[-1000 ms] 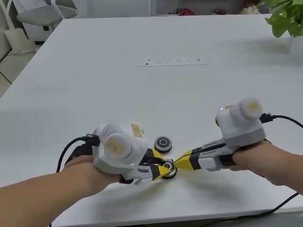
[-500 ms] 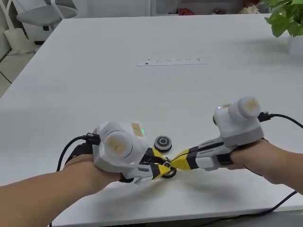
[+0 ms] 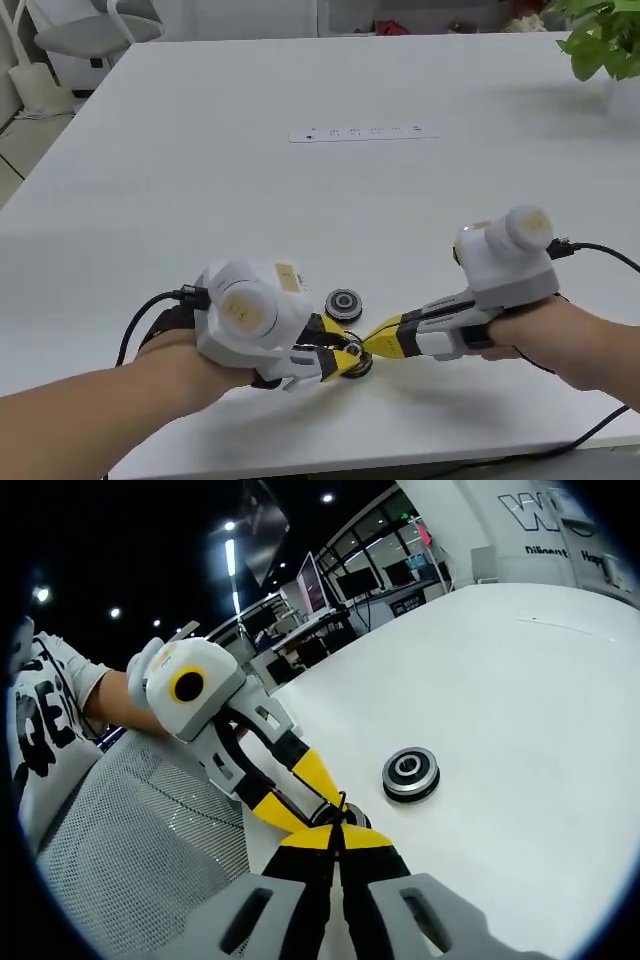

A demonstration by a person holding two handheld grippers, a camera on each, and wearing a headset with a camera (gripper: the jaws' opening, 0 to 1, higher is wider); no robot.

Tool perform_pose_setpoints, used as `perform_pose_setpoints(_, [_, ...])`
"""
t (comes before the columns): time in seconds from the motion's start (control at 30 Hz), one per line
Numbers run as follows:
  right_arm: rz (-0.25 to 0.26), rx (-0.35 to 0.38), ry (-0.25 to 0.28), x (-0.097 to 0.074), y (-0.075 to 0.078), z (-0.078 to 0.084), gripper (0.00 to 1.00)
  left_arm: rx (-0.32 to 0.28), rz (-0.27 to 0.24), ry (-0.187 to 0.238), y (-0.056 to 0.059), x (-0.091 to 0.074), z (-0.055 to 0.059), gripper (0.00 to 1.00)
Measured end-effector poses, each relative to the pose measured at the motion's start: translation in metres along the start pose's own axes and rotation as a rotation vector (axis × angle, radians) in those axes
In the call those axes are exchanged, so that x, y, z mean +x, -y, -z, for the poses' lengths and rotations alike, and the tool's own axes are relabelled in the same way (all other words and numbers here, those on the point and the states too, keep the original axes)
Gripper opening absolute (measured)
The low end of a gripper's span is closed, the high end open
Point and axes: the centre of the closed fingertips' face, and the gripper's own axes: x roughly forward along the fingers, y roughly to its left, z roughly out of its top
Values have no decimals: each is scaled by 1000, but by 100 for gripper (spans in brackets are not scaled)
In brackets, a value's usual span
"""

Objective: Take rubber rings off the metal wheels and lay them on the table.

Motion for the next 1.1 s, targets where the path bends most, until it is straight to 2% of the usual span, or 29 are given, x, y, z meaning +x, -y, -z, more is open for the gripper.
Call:
perform_pose_setpoints(0.1, [1, 1, 0, 0, 0, 0, 0, 29, 6, -4, 0, 0, 0, 13])
perform_pose_setpoints(0.27, [0, 3, 1, 0, -1, -1, 0, 30, 18, -12, 0, 0, 0, 14])
perform_pose_setpoints(0.57, [-3, 14, 11, -1, 1, -3, 0, 23, 38, 21, 1, -10, -9, 19])
perform_pose_setpoints(0.7, [-7, 15, 13, -1, 1, -5, 0, 19, 59, 29, 5, -15, -14, 23])
perform_pose_setpoints(1.1, [-16, 10, 31, -5, -1, -13, 0, 15, 51, 71, 4, -34, -22, 31])
